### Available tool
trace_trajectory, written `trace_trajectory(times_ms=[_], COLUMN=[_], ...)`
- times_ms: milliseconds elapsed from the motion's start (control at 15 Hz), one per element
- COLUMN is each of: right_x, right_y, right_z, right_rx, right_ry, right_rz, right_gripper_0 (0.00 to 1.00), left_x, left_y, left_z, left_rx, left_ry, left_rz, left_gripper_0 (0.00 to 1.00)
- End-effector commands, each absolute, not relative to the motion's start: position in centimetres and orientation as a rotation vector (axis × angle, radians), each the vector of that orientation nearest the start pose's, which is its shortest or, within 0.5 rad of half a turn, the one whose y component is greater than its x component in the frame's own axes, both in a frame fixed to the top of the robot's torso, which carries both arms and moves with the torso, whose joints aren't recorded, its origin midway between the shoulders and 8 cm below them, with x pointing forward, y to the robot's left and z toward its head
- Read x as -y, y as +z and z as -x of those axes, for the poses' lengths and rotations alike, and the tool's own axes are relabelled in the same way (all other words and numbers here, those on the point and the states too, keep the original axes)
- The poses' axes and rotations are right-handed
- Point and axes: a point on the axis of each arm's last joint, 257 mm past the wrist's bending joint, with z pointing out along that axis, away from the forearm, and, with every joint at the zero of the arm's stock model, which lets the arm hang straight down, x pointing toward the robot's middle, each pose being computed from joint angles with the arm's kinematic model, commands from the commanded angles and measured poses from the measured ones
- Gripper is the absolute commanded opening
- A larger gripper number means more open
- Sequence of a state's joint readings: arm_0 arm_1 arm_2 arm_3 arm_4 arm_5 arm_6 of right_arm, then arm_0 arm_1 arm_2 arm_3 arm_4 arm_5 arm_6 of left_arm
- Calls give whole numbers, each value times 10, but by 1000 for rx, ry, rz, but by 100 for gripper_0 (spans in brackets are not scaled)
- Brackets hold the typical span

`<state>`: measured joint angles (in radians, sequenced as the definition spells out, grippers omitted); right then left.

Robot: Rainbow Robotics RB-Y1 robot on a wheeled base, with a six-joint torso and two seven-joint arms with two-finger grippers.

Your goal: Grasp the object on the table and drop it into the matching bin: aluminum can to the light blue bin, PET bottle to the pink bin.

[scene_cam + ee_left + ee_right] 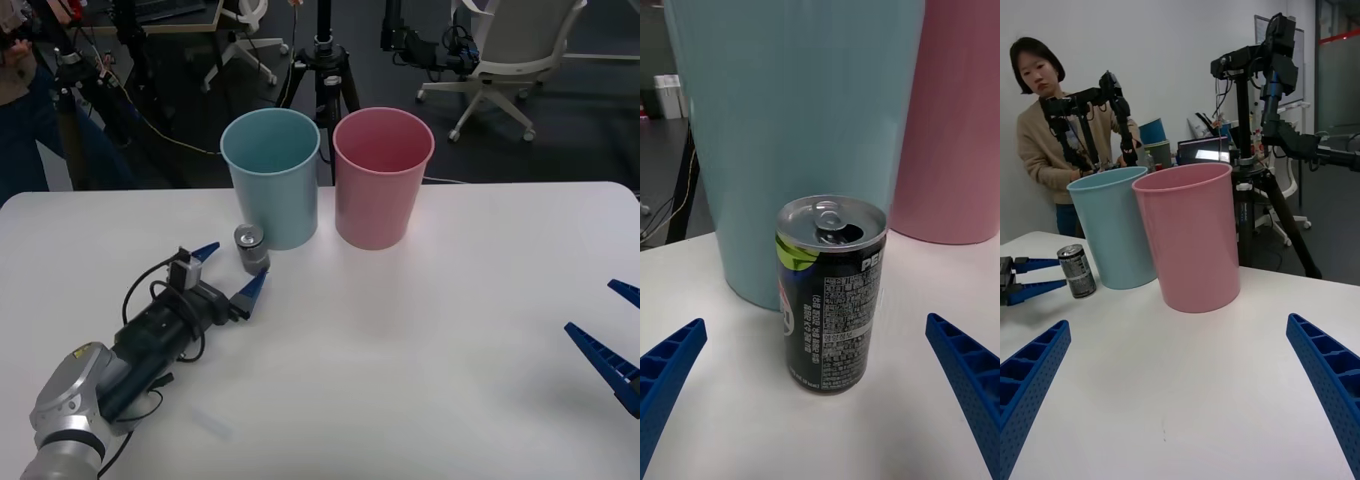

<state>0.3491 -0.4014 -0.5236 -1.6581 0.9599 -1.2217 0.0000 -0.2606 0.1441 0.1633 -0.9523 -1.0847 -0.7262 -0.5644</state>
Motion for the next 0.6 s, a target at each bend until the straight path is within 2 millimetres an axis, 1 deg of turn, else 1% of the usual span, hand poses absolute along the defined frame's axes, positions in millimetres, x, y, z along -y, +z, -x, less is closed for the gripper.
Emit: trace_trajectory(times_ms=[67, 200, 600], right_x=[330, 330, 330], right_y=[-169, -169, -169], right_z=[-342, -342, -342], right_rx=[-1441, -1441, -1441], right_ry=[567, 567, 567], right_rz=[465, 465, 465], right_gripper_0=[100, 100, 100], left_x=[-161, -153, -143], left_y=[-297, -296, -292], left_z=[-560, -565, -582], left_rx=[-1552, -1564, -1594], left_ry=[-340, -340, -319], left_rz=[-454, -437, -401], left_gripper_0=[100, 100, 100])
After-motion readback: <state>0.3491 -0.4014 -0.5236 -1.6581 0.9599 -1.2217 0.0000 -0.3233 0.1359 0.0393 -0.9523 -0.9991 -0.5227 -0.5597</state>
